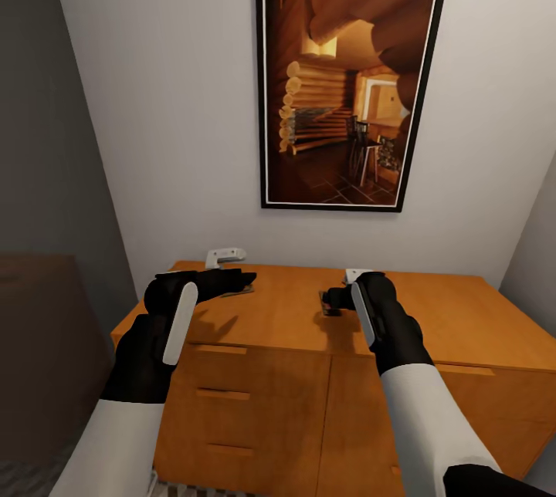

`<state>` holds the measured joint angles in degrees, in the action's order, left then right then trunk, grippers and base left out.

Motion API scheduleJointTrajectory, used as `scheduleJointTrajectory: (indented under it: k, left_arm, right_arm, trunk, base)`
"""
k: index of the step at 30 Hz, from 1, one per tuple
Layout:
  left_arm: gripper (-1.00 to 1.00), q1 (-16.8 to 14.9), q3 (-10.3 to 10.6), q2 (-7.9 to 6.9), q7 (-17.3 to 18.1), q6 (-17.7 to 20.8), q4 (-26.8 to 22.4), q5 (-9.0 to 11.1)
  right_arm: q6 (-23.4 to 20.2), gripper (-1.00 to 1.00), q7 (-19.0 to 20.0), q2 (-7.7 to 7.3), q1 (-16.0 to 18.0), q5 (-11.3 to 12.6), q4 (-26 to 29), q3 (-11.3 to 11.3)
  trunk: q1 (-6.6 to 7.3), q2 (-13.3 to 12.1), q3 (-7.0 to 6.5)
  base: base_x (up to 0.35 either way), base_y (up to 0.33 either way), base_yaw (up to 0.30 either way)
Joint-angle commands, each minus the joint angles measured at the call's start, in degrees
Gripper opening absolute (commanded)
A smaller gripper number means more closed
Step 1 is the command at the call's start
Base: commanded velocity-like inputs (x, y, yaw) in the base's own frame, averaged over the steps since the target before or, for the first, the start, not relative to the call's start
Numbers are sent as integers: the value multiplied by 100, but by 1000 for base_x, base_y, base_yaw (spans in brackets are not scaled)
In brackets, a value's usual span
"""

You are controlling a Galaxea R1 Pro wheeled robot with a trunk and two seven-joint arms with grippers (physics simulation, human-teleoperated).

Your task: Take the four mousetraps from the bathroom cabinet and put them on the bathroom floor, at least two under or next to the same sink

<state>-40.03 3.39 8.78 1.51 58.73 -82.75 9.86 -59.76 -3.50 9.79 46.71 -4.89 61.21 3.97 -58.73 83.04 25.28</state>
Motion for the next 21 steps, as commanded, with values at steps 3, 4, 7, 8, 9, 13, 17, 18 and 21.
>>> scheduleJointTrajectory:
  k: [3, 4, 7, 8, 9, 13, 17, 18, 21]
  left_arm:
    - [100, -5, -5, 1, 16, 25, -4, -2]
    - [100, -5, -5, 1, 16, 25, -4, -2]
    - [100, -5, -5, 1, 16, 25, -4, -2]
    - [100, -5, -5, 1, 16, 25, -4, -2]
    - [100, -5, -5, 1, 16, 25, -4, -2]
    - [100, -5, -5, 1, 16, 25, -4, -2]
    - [100, -5, -5, 1, 16, 25, -4, -2]
    - [100, -5, -5, 1, 16, 25, -4, -2]
    - [100, -5, -5, 1, 16, 25, -4, -2]
  right_arm:
    - [-24, 100, 25, 10, 5, -47, 5, 10]
    - [-24, 100, 25, 11, 5, -47, 5, 9]
    - [-24, 100, 25, 12, 5, -49, 5, 8]
    - [-24, 100, 25, 13, 5, -50, 5, 8]
    - [-24, 100, 25, 13, 5, -51, 5, 8]
    - [-24, 100, 25, 12, 5, -53, 5, 9]
    - [-24, 100, 24, 8, 5, -51, 5, 8]
    - [-24, 100, 23, 7, 5, -52, 5, 7]
    - [-24, 100, 20, 7, 5, -51, 5, 7]
  trunk:
    - [0, 4, 7]
    - [0, 4, 7]
    - [0, 4, 7]
    - [0, 4, 7]
    - [0, 4, 7]
    - [0, 4, 7]
    - [0, 4, 7]
    - [0, 4, 7]
    - [0, 4, 7]
  base:
    - [0, 16, 0]
    - [0, 10, 0]
    - [0, 8, 0]
    - [0, 5, 0]
    - [0, 4, 0]
    - [0, 3, 0]
    - [0, 1, 0]
    - [0, 0, 0]
    - [0, 0, 0]
